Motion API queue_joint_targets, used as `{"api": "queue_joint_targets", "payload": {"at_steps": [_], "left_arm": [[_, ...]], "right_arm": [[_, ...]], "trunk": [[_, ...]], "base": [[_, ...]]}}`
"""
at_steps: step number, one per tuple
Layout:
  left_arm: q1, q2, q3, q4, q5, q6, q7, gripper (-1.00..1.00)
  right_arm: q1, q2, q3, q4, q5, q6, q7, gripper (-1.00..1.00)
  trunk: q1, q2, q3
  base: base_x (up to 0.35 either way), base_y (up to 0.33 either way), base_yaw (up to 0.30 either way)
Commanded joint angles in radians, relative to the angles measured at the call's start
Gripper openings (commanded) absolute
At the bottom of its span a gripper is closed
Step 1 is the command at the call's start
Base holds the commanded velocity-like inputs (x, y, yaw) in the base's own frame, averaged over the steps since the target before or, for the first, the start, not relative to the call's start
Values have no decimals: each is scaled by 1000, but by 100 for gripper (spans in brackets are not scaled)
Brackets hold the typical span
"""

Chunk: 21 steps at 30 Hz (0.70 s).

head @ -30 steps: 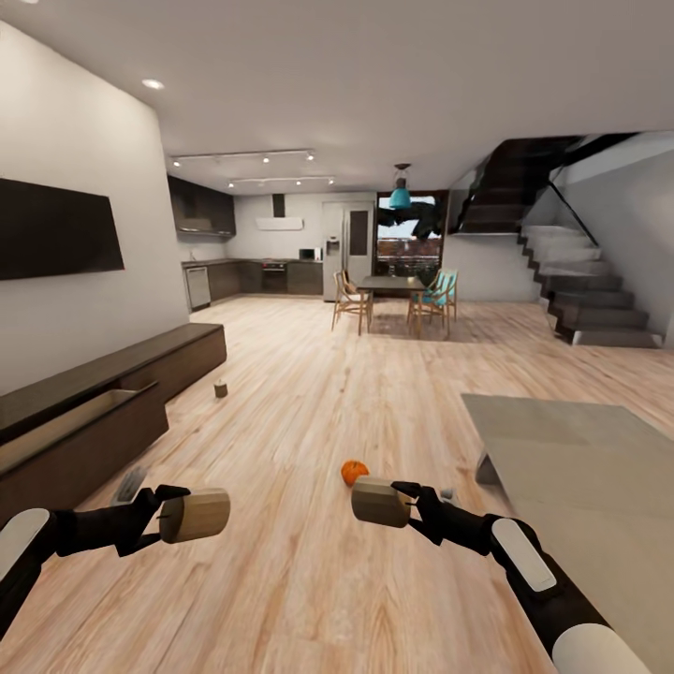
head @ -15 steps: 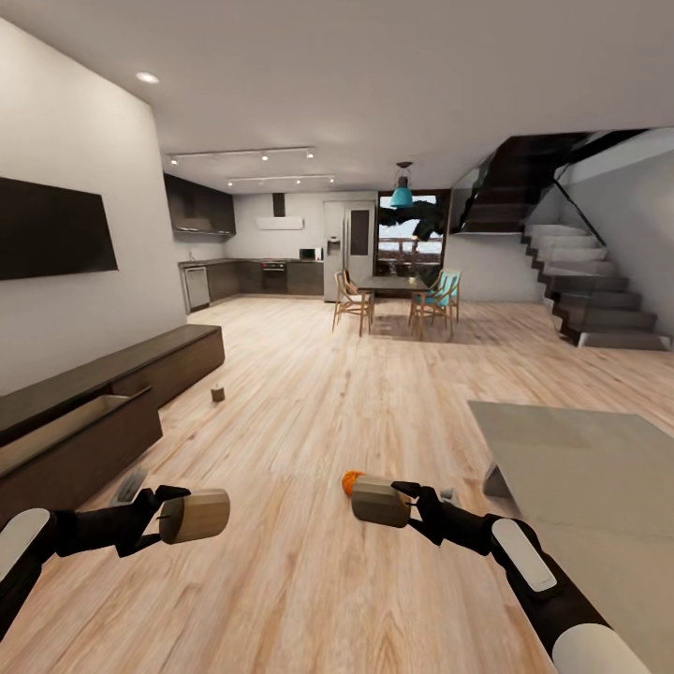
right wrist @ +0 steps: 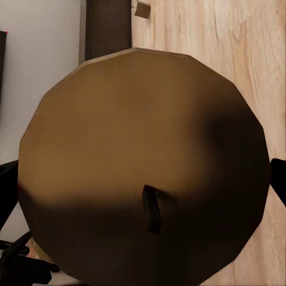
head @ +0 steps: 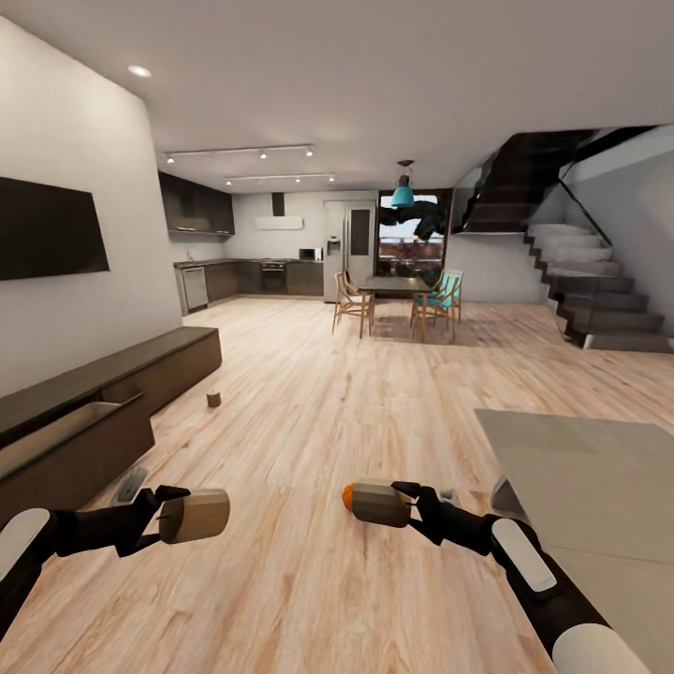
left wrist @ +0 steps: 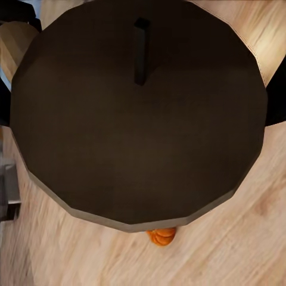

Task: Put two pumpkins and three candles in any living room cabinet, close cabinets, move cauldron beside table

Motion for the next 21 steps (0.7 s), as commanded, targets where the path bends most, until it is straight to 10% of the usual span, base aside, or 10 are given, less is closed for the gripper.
{"api": "queue_joint_targets", "payload": {"at_steps": [1,21], "left_arm": [[-1,0,1,-1,19,1,9,-100],[-1,0,1,-1,19,1,9,-100]], "right_arm": [[-1,-1,2,0,-4,1,5,-100],[-1,-1,2,0,-4,1,5,-100]], "trunk": [[0,-1,-1],[0,-1,-1]], "base": [[225,0,0],[225,-67,0]]}}
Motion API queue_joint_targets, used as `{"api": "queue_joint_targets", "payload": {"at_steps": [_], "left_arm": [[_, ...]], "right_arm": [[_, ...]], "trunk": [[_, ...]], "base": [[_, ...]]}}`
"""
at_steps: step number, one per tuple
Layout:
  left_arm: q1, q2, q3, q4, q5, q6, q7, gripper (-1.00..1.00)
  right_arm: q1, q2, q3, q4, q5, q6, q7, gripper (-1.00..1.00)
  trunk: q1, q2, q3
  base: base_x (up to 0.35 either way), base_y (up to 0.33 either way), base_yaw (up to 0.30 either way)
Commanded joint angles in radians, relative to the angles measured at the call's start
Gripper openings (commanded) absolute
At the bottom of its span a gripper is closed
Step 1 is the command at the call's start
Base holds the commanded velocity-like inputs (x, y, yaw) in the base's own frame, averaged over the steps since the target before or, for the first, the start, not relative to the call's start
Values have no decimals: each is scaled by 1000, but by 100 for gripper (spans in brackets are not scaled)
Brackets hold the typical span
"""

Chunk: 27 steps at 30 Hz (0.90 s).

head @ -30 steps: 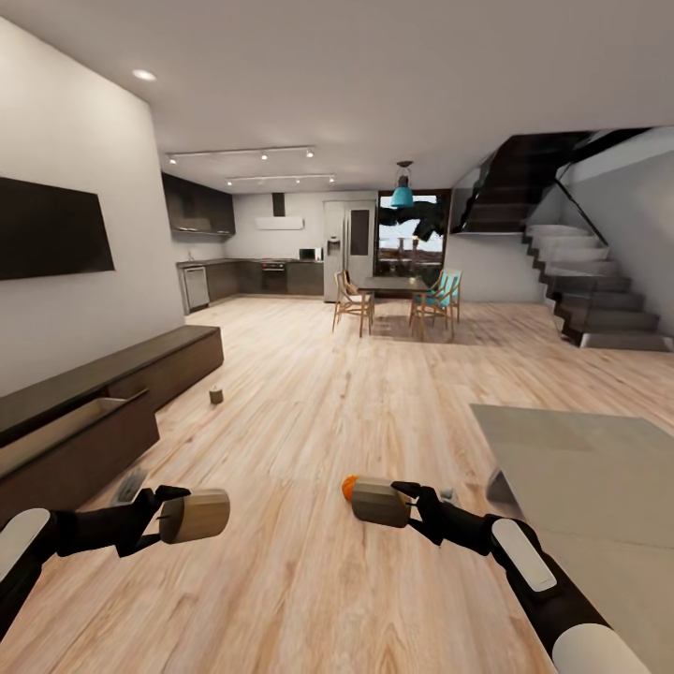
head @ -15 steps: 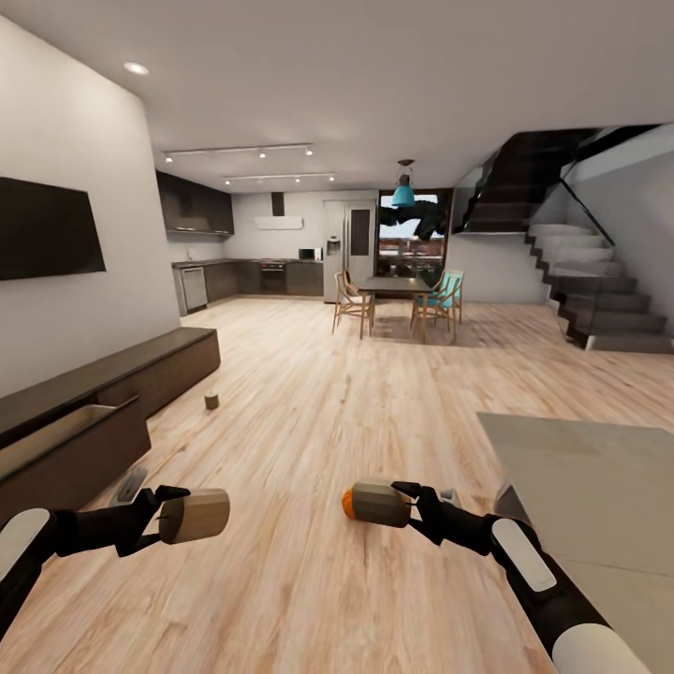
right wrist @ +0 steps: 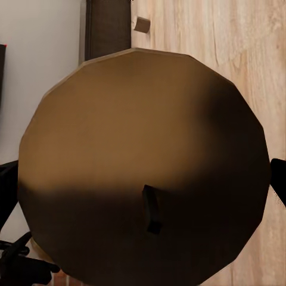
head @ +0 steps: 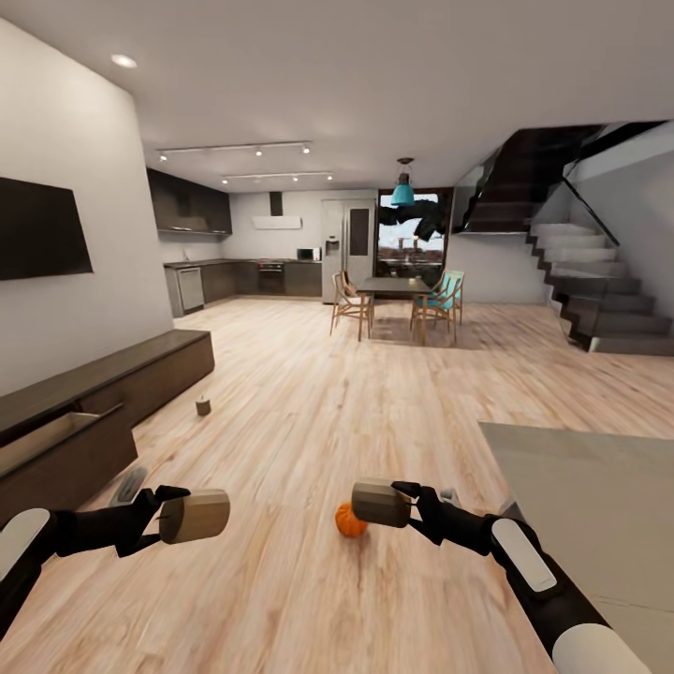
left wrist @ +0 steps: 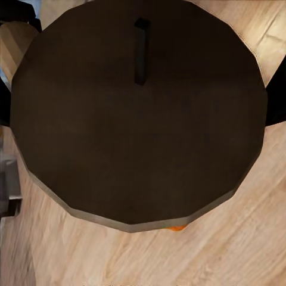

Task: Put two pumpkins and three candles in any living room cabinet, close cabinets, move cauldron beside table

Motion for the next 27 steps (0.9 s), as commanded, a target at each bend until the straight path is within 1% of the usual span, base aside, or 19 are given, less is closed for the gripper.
{"api": "queue_joint_targets", "payload": {"at_steps": [1,5,10,14,18,27], "left_arm": [[-1,0,1,-1,19,1,9,-100],[-1,0,1,-1,19,1,9,-100],[-1,0,1,-1,19,1,9,-100],[-1,-1,1,0,19,1,9,-100],[-1,0,1,1,19,1,9,-100],[-2,0,1,2,19,1,9,-100]], "right_arm": [[-1,-1,2,0,-4,1,6,-100],[-1,-1,2,0,-4,1,6,-100],[-1,-1,2,0,-4,1,6,-100],[-1,-1,2,0,-4,1,6,-100],[-1,-1,2,0,-3,0,6,-100],[-1,-1,2,0,-4,1,6,-100]], "trunk": [[0,-1,-1],[0,-1,-1],[0,-1,-1],[0,-1,-1],[0,-1,-1],[0,-1,-1]], "base": [[225,-106,0],[225,-106,7],[225,-109,106],[225,-111,20],[247,-45,24],[273,-2,242]]}}
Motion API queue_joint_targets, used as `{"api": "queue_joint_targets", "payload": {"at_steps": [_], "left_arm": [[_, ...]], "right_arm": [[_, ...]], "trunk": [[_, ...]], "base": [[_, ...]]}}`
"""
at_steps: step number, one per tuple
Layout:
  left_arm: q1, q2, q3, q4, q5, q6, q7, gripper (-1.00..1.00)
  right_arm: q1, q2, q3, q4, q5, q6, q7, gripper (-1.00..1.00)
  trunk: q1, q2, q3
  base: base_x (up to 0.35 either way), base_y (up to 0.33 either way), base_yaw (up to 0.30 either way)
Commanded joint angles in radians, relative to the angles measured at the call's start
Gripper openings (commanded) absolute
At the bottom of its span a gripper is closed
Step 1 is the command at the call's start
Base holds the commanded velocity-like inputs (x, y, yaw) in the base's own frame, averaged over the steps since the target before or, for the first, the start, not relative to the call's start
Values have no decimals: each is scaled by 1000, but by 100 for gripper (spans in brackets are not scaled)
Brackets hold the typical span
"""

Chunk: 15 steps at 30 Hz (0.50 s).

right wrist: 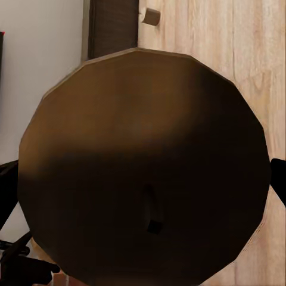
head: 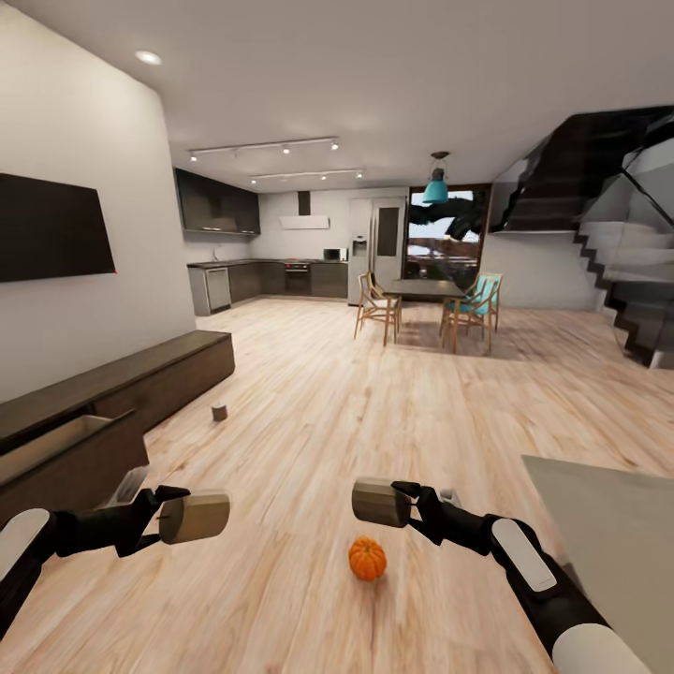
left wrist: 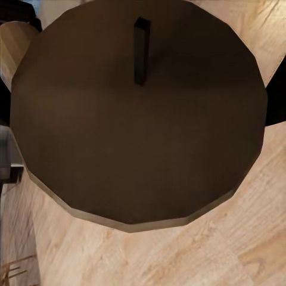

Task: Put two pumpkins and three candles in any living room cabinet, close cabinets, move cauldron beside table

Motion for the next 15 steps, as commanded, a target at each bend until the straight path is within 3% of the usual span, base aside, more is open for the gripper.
{"api": "queue_joint_targets", "payload": {"at_steps": [1,8,15], "left_arm": [[-1,0,1,0,19,1,9,-100],[-1,-1,1,-1,19,1,9,-100],[0,-1,1,0,19,1,9,-100]], "right_arm": [[-1,-1,1,0,-3,1,5,-100],[-1,-1,1,-2,-1,0,5,-100],[-1,-1,1,-2,2,-1,5,-100]], "trunk": [[0,-1,-1],[0,-1,-1],[0,-1,-1]], "base": [[277,0,95],[273,0,37],[268,0,253]]}}
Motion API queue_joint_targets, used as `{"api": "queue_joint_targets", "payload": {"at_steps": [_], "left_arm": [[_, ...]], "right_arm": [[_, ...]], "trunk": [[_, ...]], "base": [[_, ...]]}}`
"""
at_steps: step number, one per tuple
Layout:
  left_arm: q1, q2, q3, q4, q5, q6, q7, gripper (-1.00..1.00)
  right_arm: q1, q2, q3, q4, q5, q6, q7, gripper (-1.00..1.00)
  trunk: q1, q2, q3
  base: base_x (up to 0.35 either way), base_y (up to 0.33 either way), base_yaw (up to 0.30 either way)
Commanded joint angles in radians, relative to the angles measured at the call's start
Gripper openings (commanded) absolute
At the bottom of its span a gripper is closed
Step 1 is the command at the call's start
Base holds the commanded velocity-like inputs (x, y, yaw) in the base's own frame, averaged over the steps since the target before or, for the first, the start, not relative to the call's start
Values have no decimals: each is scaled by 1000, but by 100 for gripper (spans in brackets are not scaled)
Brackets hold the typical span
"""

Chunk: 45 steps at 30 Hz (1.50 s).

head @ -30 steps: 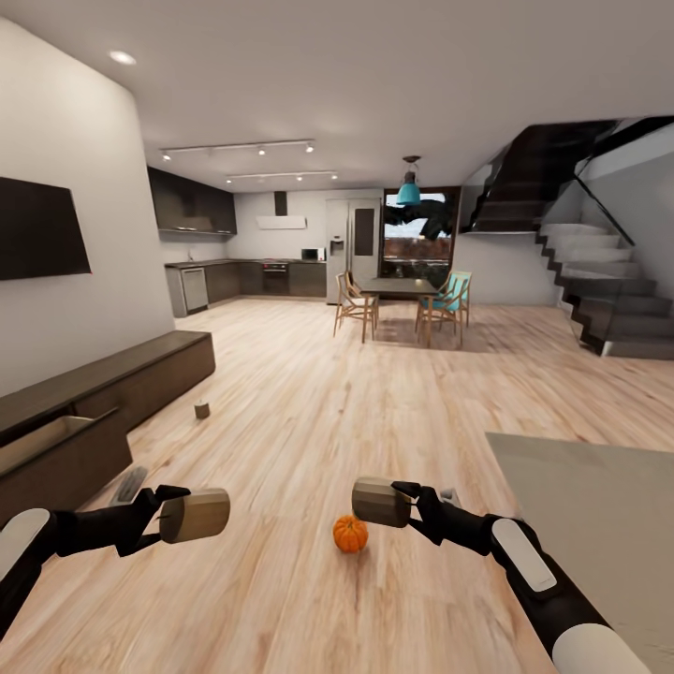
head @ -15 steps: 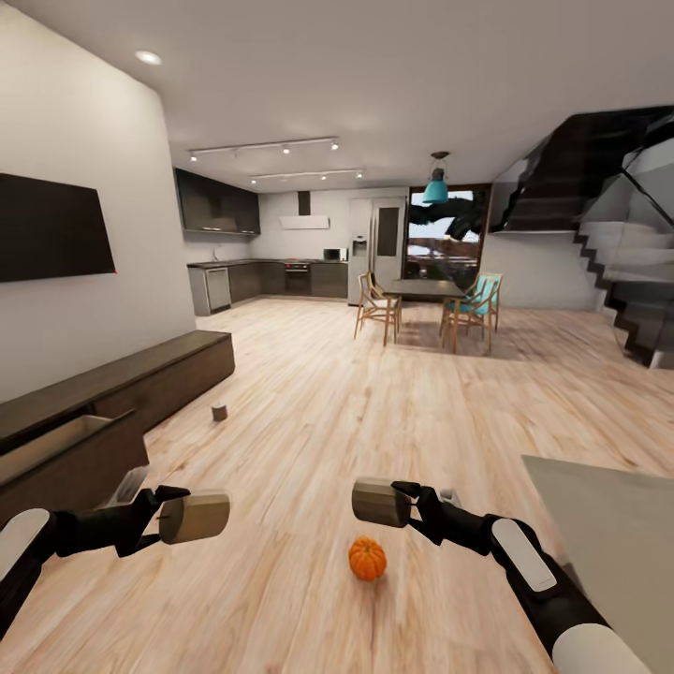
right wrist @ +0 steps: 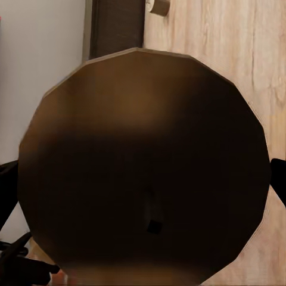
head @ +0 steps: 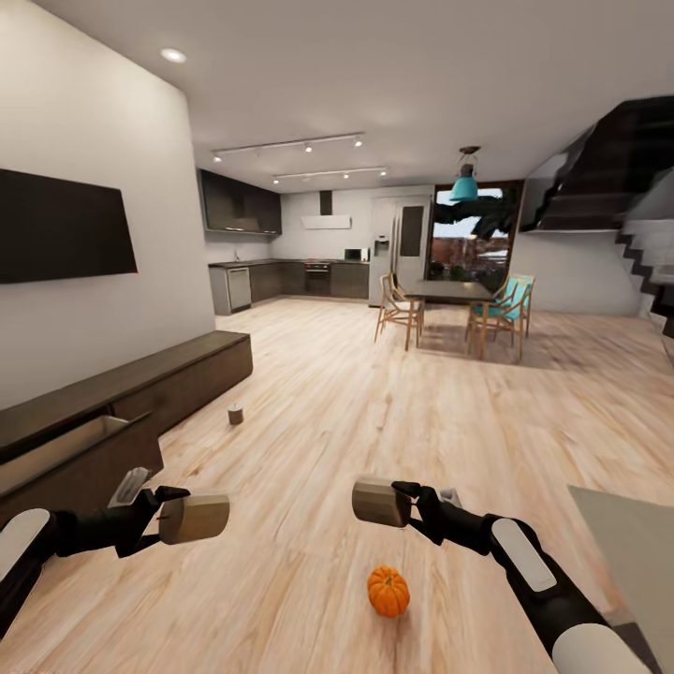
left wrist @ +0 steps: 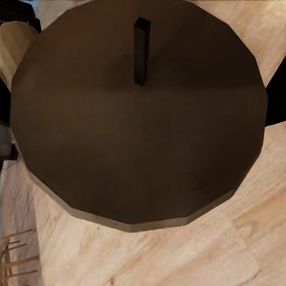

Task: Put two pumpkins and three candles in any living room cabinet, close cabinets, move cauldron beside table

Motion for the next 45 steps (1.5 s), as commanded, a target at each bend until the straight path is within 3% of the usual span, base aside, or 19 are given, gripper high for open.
{"api": "queue_joint_targets", "payload": {"at_steps": [1,24,33,45], "left_arm": [[-1,0,1,0,20,1,9,-100],[-1,-1,1,-1,18,0,9,-100],[-1,-1,1,-1,18,1,9,-100],[-1,-1,1,-2,18,0,9,-100]], "right_arm": [[-1,-1,1,-1,-3,1,4,-100],[-1,-1,2,1,-1,0,4,-100],[-1,-1,1,0,-1,0,4,-100],[-1,0,1,-1,-1,0,4,-100]], "trunk": [[0,-1,-1],[0,-1,-1],[0,-1,-1],[0,-1,-1]], "base": [[261,0,285],[214,0,289],[194,0,87],[202,0,276]]}}
